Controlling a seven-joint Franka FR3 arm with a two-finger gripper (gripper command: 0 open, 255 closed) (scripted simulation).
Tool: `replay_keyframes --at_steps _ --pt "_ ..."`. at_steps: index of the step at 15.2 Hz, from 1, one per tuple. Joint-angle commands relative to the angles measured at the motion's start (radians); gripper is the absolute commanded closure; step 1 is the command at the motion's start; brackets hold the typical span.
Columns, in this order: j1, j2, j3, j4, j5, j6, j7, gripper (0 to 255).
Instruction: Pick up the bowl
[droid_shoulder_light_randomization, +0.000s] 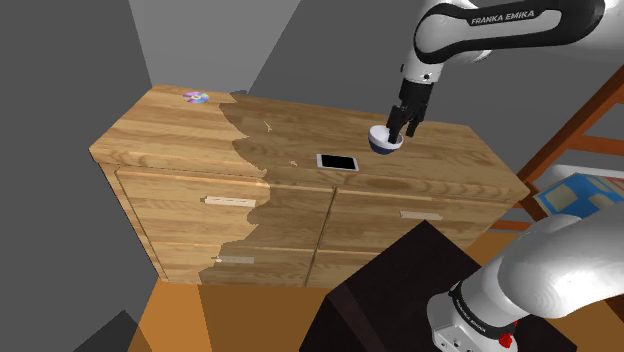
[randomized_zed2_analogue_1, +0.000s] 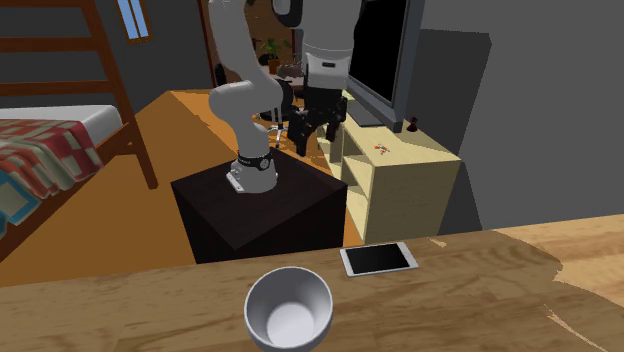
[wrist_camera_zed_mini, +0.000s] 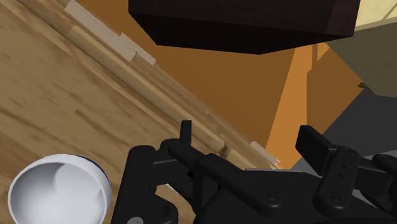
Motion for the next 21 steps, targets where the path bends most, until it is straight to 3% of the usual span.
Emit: replay_keyframes --at_steps 1,10,18,21 --pt "-0.009 0.075 -0.018 0.039 -0.006 0.036 -0.022 0" --pt "-0.055 0.401 -0.074 0.275 0.005 0.125 -0.112 0" --pt "-0.117 0.703 -0.096 0.573 0.043 0.128 -0.181 0" --pt "-0.119 0.719 -0.093 0.554 0.046 0.161 -0.181 0"
